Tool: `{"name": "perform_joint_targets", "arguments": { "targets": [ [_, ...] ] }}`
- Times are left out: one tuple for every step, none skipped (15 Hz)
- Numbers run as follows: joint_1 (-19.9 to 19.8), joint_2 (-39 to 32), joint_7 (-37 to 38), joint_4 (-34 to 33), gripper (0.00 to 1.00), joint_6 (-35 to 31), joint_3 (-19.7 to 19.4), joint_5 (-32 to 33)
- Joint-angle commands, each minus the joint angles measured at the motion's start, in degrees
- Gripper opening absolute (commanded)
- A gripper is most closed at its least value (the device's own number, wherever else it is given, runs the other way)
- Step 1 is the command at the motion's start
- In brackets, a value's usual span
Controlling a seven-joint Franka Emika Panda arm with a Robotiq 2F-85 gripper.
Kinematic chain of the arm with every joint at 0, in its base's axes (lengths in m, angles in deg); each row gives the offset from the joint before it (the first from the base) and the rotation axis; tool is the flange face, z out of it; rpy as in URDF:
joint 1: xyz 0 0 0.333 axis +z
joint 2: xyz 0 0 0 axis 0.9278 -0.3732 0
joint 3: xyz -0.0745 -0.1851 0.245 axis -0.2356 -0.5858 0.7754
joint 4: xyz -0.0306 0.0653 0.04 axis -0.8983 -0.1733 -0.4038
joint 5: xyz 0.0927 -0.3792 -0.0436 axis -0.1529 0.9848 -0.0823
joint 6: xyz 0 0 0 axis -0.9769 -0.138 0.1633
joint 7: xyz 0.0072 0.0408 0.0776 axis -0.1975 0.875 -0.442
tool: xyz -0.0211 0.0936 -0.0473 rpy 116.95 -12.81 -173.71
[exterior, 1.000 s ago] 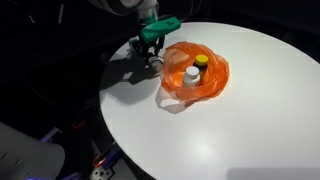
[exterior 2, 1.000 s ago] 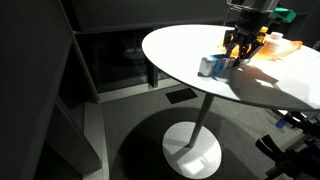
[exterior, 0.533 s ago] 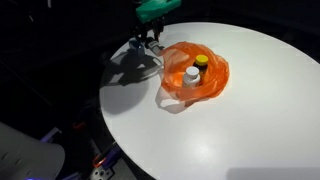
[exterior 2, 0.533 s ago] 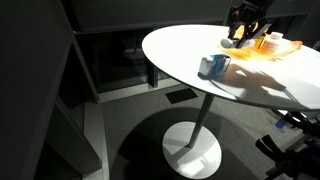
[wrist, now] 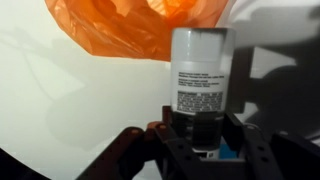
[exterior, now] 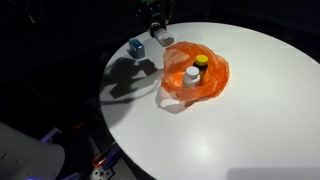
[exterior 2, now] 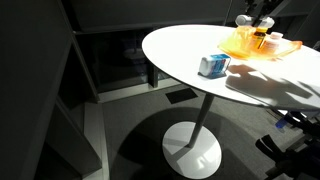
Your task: Put the white bottle in the plastic
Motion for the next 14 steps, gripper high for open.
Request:
{"name": "perform_joint_targets", "arguments": {
  "targets": [
    [-1.3,1.9,0.5,1.2,0.25,0.6,-2.4,1.2],
    [-1.7,1.6,0.7,1.2,0.25,0.4,-3.0,1.6],
    [-2.1,1.3,0.3,1.2,0.25,0.1,-3.6,1.6],
    [-2.4,1.0,0.0,1.2,0.25,0.0,-4.1,1.6],
    [-2.7,0.6,-0.6,1.2,0.25,-0.3,-4.6,1.1],
    [-2.8,0.1,-1.2,1.1,0.25,-0.6,-5.0,0.6],
    [-3.0,-0.3,-1.6,1.0,0.25,-0.7,-5.4,0.4],
    [-3.1,-0.9,-1.8,0.8,0.25,-0.7,-5.7,0.3],
    [-3.2,-1.5,-2.0,0.6,0.25,-0.8,-5.9,0.0],
    [-3.3,-2.2,-2.3,0.4,0.25,-0.8,-6.0,-0.4],
    [-3.3,-2.9,-2.6,0.2,0.25,-1.0,-6.0,-0.7],
    [-3.3,-3.7,-3.1,0.0,0.25,-0.9,-6.0,-1.2],
    [-3.3,-4.6,-3.4,-0.2,0.25,-0.9,-5.9,-1.5],
    [-3.3,-5.4,-3.7,-0.4,0.25,-1.0,-5.7,-1.9]
  ]
}}
